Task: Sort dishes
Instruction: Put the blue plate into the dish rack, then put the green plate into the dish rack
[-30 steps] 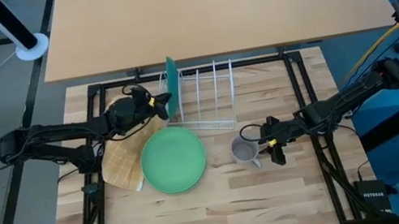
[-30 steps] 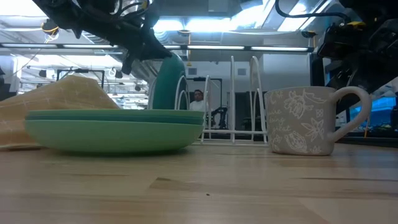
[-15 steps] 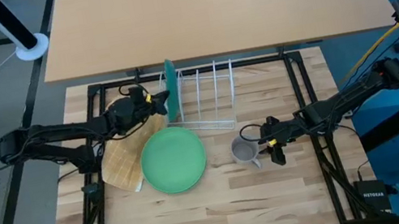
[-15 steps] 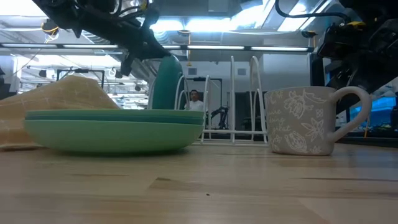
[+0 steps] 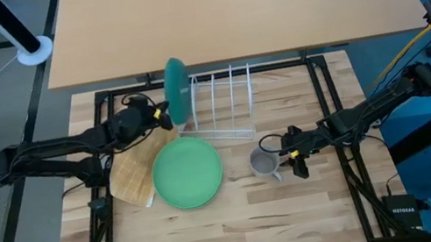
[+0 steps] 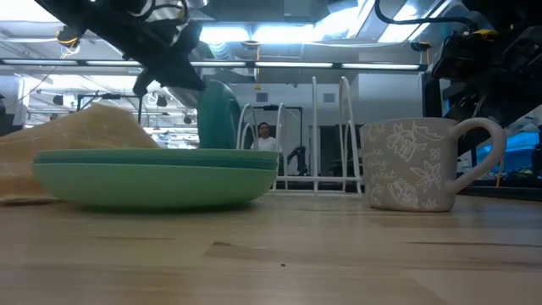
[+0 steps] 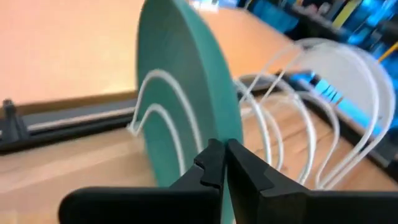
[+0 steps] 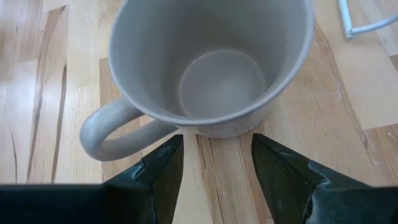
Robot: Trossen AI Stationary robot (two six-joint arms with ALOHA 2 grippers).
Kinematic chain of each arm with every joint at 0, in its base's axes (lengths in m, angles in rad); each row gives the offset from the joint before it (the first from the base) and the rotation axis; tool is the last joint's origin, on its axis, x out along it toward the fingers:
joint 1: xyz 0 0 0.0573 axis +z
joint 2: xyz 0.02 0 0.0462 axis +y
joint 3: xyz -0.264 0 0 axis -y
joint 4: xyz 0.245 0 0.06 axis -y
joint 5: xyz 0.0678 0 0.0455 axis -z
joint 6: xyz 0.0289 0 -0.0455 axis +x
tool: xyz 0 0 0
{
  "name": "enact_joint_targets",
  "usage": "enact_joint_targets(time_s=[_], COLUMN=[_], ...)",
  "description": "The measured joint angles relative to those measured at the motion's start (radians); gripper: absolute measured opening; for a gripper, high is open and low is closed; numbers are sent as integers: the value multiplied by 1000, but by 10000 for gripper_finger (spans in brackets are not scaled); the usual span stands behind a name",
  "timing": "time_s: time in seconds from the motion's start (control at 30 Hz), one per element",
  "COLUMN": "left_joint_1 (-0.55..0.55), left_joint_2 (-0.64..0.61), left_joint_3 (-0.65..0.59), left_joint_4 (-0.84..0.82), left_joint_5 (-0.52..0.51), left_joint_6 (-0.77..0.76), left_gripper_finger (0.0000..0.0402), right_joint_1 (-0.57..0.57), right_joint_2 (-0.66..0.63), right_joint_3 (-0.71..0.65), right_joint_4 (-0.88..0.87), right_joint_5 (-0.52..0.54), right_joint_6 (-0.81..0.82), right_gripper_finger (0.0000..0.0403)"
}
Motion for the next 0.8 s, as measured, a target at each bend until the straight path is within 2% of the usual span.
enact_joint_targets(time_s=[0.23, 0.5, 0.8], left_joint_1=[-2, -1, -1], left_joint_2=[-1, -18, -120], left_joint_3=[0, -2, -3], left_joint_4=[-124, -129, -194], left_joint_5=[1, 5, 118], left_joint_6=[17, 18, 18], left_gripper_finger=[5, 5, 6], right_joint_1=[0, 0, 0], right_joint_2=[0, 0, 0], right_joint_3=[0, 0, 0], right_joint_4=[1, 1, 0], right_joint_5=[0, 0, 0], right_joint_6=[0, 0, 0], right_gripper_finger=[195, 195, 195])
